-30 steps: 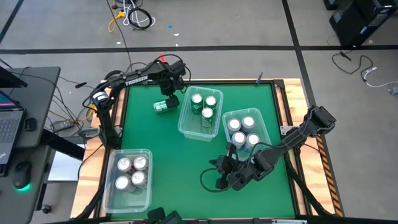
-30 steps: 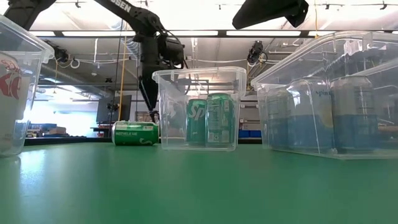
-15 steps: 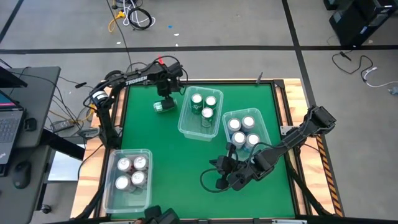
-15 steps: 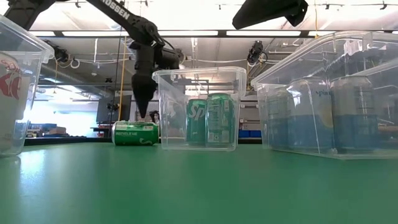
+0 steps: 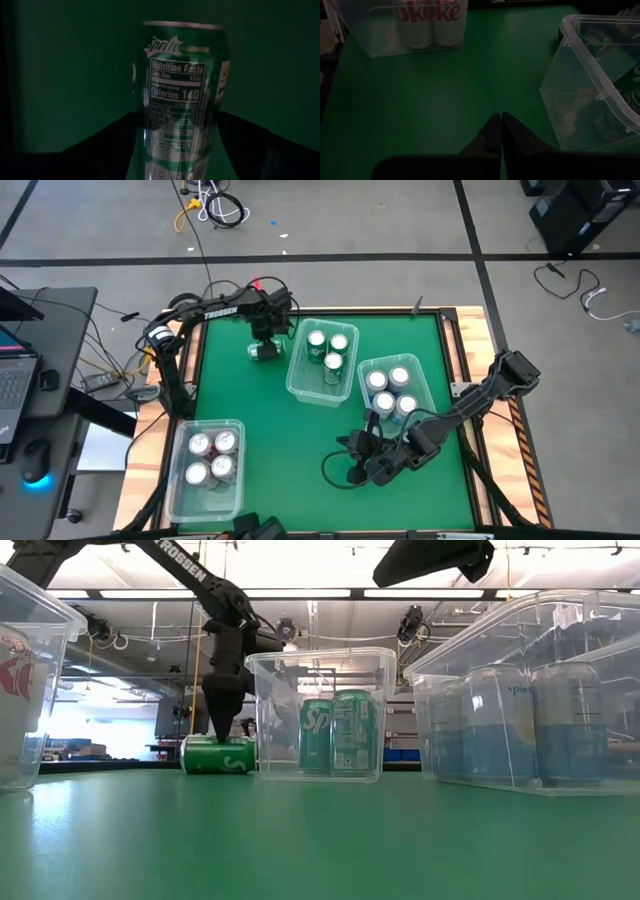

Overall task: Sort soda cans
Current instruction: Put the green soda can into the top transparent bin

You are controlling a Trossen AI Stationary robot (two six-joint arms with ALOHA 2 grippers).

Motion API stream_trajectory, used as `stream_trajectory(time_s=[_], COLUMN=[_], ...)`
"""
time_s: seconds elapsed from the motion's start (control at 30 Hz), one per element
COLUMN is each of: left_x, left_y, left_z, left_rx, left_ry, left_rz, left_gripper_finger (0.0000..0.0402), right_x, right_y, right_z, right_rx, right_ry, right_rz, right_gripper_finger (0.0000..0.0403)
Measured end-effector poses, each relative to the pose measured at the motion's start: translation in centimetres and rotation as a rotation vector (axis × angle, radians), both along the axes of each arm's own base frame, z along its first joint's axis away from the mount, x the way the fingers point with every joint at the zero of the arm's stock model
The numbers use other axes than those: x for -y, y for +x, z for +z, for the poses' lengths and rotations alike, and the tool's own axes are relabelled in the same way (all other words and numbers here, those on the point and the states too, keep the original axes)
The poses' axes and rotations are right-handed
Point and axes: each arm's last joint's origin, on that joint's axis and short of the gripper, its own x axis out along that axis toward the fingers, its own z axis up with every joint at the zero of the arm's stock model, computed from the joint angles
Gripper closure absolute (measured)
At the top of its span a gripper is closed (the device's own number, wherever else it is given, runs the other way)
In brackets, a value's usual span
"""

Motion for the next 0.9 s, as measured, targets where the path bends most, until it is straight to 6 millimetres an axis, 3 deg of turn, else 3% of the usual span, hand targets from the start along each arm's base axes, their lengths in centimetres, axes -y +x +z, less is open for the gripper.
stream_trajectory(time_s=[0.27,0.57,0.9], left_x=[-0.2,0.3,2.9], left_y=[0.5,0.1,-1.2], left_z=[-0.1,-1.8,-2.1], left_rx=[0.087,0.102,-0.121], left_ry=[-0.006,-0.02,-0.193], left_rz=[-0.003,-0.003,0.026], left_gripper_finger=[0.0122,0.0121,0.0121], right_x=[0.3,0.5,0.5], right_y=[0.2,0.3,0.3], right_z=[0.0,0.0,0.0], right_rx=[0.0,-0.003,-0.01], right_ry=[0.0,-0.009,-0.015], right_rz=[-0.009,-0.009,0.003], right_gripper_finger=[0.0402,0.0402,0.0401])
